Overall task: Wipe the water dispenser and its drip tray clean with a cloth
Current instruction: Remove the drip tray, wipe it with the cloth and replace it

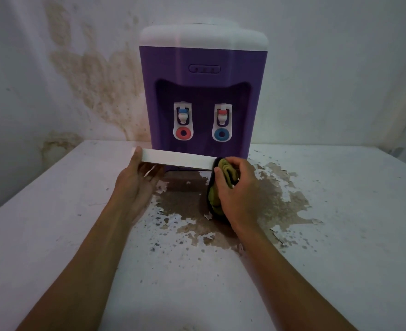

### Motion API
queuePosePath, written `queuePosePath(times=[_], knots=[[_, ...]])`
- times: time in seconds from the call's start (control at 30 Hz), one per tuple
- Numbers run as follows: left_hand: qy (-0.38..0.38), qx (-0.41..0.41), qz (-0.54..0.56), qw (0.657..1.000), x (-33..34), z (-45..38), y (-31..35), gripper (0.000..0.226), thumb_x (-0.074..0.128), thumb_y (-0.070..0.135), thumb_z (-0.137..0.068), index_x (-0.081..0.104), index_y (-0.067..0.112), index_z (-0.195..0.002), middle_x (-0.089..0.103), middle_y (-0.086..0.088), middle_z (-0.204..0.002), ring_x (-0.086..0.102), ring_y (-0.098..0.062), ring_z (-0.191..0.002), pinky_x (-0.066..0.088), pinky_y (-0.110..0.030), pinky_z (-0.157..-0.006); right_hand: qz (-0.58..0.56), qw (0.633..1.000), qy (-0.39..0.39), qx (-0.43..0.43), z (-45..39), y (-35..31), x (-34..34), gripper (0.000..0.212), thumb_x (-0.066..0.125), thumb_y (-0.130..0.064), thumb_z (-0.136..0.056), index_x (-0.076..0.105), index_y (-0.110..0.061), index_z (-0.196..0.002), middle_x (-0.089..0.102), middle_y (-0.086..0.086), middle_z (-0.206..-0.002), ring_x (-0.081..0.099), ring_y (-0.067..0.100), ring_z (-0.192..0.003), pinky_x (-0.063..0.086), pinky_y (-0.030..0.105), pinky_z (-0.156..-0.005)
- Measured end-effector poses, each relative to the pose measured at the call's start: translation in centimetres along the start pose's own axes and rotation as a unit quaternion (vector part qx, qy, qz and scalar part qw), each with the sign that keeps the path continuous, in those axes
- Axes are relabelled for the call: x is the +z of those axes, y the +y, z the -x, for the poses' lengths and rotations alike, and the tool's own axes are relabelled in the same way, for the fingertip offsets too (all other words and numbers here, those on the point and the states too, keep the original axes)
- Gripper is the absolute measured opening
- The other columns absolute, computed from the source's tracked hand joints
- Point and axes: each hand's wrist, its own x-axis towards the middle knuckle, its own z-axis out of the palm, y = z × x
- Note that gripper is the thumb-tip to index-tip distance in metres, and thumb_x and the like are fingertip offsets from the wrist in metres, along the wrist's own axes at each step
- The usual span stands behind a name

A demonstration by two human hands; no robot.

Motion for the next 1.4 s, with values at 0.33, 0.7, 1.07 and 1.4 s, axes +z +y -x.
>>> queuePosePath(times=[0.33, 0.7, 1.07, 1.4], knots=[[-0.058, -0.056, -0.032, 0.996, 1.1, 0.8, -2.1, 0.044, 0.071, 0.015, -0.092, 0.055, 0.006, -0.132, 0.071, -0.018, -0.123, 0.07, -0.032, -0.113, 0.056, -0.055, -0.096, -0.037, 0.998, -0.019, -0.046, 1.1, -1.6, 0.6, 0.028, 0.072, -0.027, -0.092, 0.063, -0.014, -0.116, 0.063, -0.006, -0.106, 0.059, 0.002, -0.097, 0.046, 0.009, -0.084], [-0.063, -0.092, 0.057, 0.992, 1.4, 1.5, -2.4, 0.049, 0.073, 0.007, -0.084, 0.052, 0.009, -0.129, 0.069, -0.024, -0.122, 0.069, -0.039, -0.112, 0.051, -0.056, -0.103, -0.062, 0.996, -0.023, -0.054, 0.9, -2.4, 0.7, 0.028, 0.068, -0.03, -0.095, 0.064, -0.015, -0.119, 0.064, -0.01, -0.109, 0.057, -0.005, -0.1, 0.046, 0.009, -0.086], [-0.113, -0.098, 0.091, 0.985, 1.7, 2.2, -1.8, 0.055, 0.068, 0.007, -0.087, 0.047, 0.007, -0.139, 0.069, -0.025, -0.122, 0.068, -0.041, -0.112, 0.055, -0.054, -0.097, -0.091, 0.995, -0.016, -0.031, 0.6, -2.7, -0.2, 0.024, 0.062, -0.027, -0.1, 0.064, -0.016, -0.122, 0.066, -0.009, -0.109, 0.062, 0.002, -0.102, 0.051, 0.017, -0.085], [-0.159, -0.138, 0.095, 0.973, 1.6, 2.7, -1.6, 0.051, 0.06, 0.013, -0.095, 0.046, 0.003, -0.143, 0.063, -0.025, -0.132, 0.065, -0.038, -0.12, 0.061, -0.045, -0.086, -0.088, 0.984, -0.02, -0.156, 1.3, -3.8, -0.9, 0.024, 0.062, -0.015, -0.098, 0.061, -0.002, -0.118, 0.061, 0.002, -0.107, 0.058, 0.004, -0.095, 0.046, 0.013, -0.083]])
